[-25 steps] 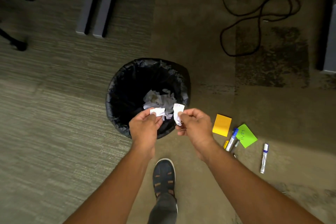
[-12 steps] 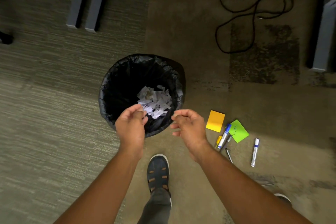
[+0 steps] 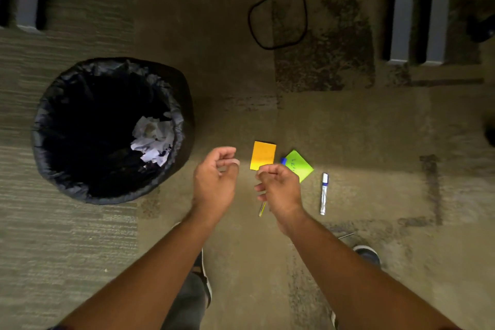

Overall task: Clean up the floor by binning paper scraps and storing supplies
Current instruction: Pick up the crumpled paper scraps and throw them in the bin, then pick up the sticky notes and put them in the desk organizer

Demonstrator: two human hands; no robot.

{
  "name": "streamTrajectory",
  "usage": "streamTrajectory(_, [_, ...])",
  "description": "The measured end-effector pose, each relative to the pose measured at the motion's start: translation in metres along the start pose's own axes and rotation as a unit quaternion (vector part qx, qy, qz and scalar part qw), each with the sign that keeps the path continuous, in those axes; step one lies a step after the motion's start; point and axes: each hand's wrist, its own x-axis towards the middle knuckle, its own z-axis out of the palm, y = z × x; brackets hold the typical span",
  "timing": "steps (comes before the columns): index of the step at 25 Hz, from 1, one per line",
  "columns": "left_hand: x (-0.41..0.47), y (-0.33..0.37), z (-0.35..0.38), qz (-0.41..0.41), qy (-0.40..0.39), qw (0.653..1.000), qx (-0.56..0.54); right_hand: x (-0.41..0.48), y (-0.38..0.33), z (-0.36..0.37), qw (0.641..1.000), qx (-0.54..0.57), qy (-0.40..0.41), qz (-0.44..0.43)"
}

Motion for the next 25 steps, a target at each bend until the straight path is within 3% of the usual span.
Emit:
streamTrajectory(5, [0.004,-0.047,0.069,-0.058,-0.076,0.994,0.055,0.052,0.042,-0.06,0.997,-0.001,0.069,0.027])
streamTrajectory(8, [0.015,-0.074,0.1,-0.116,-0.044,0.992,0.029,0.088,0.064,-0.088,0.993,-0.013,0.111,0.045])
streamTrajectory(11, [0.041,-0.101,0.133,-0.142,-0.004,0.987,0.074,0.13,0.079,-0.099,0.987,-0.111,0.119,0.008])
streamTrajectory(13, [0.062,-0.121,0.15,-0.142,0.009,0.972,0.186,0.156,0.085,-0.102,0.954,-0.27,0.116,-0.06])
streamTrajectory(15, [0.078,-0.136,0.163,-0.118,0.011,0.943,0.312,0.18,0.095,-0.105,0.886,-0.437,0.097,-0.124])
streamTrajectory(18, [0.087,-0.149,0.174,-0.082,0.009,0.908,0.41,0.198,0.114,-0.109,0.816,-0.551,0.091,-0.15])
streamTrajectory(22, [0.094,-0.155,0.177,-0.1,0.01,0.897,0.432,0.204,0.128,-0.109,0.777,-0.594,0.123,-0.168])
streamTrajectory(25, [0.099,-0.155,0.173,-0.134,-0.003,0.912,0.387,0.208,0.119,-0.109,0.779,-0.599,0.116,-0.145])
